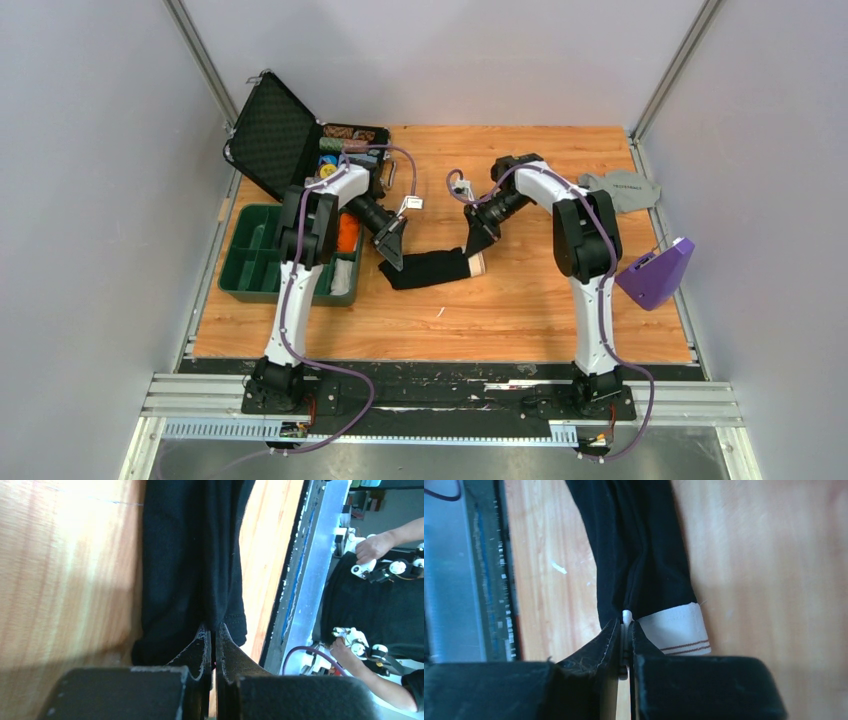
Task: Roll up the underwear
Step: Fold the underwear at the center of the board.
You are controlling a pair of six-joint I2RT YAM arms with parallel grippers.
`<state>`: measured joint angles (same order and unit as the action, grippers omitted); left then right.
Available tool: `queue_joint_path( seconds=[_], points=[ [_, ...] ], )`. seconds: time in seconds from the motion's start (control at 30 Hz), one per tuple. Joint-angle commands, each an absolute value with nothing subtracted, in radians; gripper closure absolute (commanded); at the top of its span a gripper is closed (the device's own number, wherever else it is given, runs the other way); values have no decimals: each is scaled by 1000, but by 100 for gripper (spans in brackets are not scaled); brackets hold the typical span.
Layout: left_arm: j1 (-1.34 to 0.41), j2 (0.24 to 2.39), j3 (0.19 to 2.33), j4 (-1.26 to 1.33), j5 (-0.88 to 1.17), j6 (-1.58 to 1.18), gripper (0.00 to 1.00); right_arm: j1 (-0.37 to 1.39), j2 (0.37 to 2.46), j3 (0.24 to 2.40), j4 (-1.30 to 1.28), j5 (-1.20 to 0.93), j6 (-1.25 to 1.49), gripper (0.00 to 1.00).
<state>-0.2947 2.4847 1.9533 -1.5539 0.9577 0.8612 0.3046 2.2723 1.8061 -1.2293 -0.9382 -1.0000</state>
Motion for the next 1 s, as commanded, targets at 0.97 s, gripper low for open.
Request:
queue_joint_path(
  seconds=[0.97],
  points=[
    [-360,2459,1957,-1661,987,774,100,230,2262,1674,-1287,-948,-673,100]
  ],
)
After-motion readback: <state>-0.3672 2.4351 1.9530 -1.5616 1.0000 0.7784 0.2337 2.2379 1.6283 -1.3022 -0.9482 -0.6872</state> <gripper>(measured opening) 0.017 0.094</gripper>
